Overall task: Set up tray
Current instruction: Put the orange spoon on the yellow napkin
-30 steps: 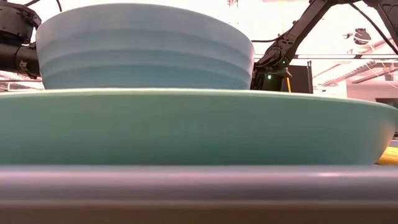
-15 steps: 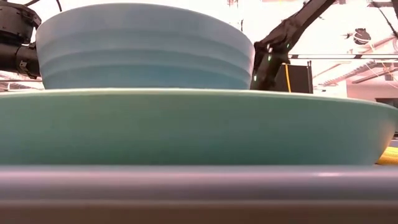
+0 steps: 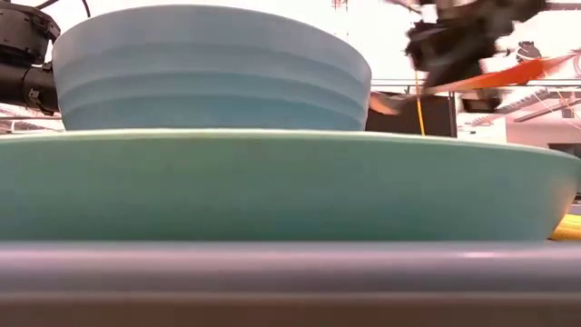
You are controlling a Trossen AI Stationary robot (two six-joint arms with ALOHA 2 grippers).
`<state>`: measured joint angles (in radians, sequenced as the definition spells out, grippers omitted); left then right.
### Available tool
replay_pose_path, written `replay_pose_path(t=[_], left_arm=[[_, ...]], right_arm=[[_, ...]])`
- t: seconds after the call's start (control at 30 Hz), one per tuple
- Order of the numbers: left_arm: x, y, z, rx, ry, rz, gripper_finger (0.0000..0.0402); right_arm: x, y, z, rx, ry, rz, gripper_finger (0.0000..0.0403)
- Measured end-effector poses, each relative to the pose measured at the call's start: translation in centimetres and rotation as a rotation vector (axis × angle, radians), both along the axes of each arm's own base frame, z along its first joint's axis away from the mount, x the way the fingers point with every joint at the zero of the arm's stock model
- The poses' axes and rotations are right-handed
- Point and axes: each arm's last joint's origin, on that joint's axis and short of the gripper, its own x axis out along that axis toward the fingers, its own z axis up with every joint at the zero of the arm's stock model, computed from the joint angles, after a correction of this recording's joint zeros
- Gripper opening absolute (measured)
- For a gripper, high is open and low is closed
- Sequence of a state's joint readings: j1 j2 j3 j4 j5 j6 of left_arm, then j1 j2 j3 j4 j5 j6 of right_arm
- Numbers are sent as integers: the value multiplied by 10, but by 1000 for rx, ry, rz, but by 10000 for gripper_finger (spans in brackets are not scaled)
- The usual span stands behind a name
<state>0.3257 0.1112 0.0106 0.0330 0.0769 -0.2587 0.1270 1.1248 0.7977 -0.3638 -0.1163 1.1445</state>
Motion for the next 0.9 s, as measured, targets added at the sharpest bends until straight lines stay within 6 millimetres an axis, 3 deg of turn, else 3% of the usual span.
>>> replay_pose_path(t=[0.2,0.33,0.57,0.9], left_arm=[[0,0,0,0,0,0,152],[0,0,0,0,0,0,152],[0,0,0,0,0,0,152],[0,0,0,0,0,0,152]], right_arm=[[-53,71,-28,184,3,-280,1],[-70,95,-42,119,-72,-449,0],[-59,116,-69,79,35,-452,0],[-43,139,-77,64,236,-451,0]])
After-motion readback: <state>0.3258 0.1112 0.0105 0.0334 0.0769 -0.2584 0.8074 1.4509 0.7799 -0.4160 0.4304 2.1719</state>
